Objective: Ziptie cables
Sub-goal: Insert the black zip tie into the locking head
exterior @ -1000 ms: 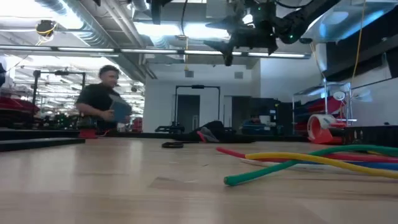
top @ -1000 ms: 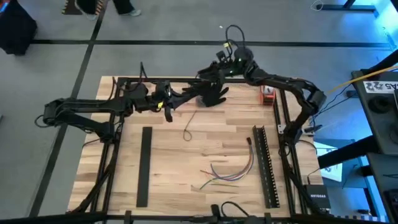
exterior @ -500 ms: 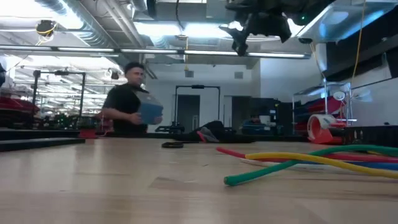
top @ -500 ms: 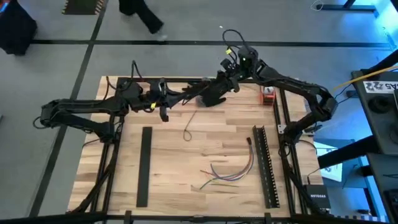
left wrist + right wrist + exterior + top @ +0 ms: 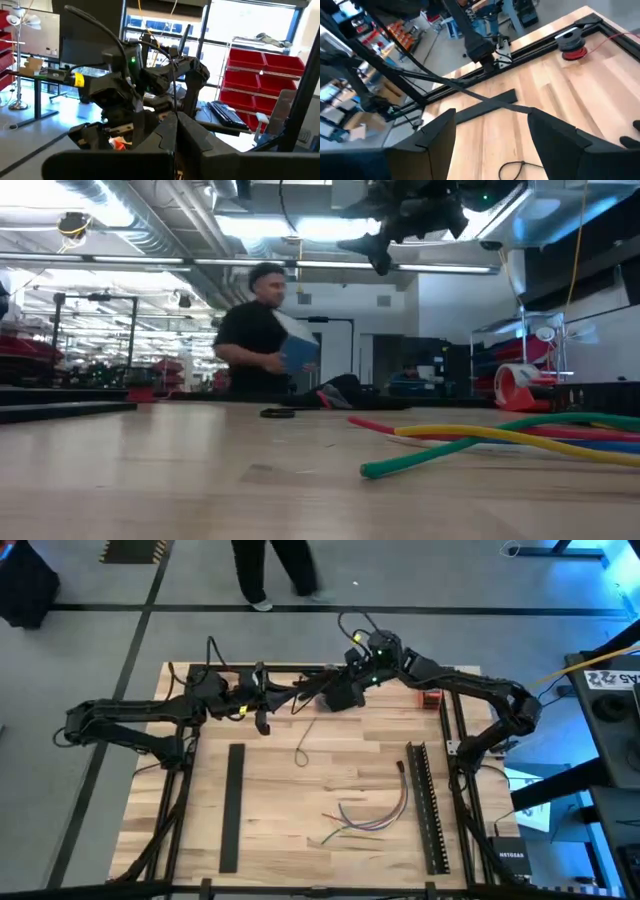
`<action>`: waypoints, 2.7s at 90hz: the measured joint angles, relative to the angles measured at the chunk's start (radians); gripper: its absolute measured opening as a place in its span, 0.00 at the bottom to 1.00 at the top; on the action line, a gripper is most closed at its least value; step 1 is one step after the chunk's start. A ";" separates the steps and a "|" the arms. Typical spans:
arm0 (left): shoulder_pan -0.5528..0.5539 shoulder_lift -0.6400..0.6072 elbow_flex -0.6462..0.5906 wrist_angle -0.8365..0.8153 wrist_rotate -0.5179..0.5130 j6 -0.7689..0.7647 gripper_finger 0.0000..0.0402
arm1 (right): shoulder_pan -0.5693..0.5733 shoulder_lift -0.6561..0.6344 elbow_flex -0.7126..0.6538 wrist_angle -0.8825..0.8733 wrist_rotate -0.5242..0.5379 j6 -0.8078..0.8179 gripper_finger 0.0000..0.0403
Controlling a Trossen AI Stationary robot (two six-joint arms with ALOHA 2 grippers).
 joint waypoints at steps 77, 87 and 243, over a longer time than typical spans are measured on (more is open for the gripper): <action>0.003 -0.101 0.000 0.015 -0.114 0.130 0.00 | -0.033 -0.044 0.137 -0.375 -0.007 -0.038 0.59; -0.015 -0.101 0.000 0.016 -0.103 0.205 0.00 | 0.007 -0.013 -0.015 0.068 -0.048 0.298 0.59; -0.160 -0.012 0.000 0.032 -0.043 0.595 0.00 | 0.199 0.468 0.092 0.791 0.071 1.315 0.24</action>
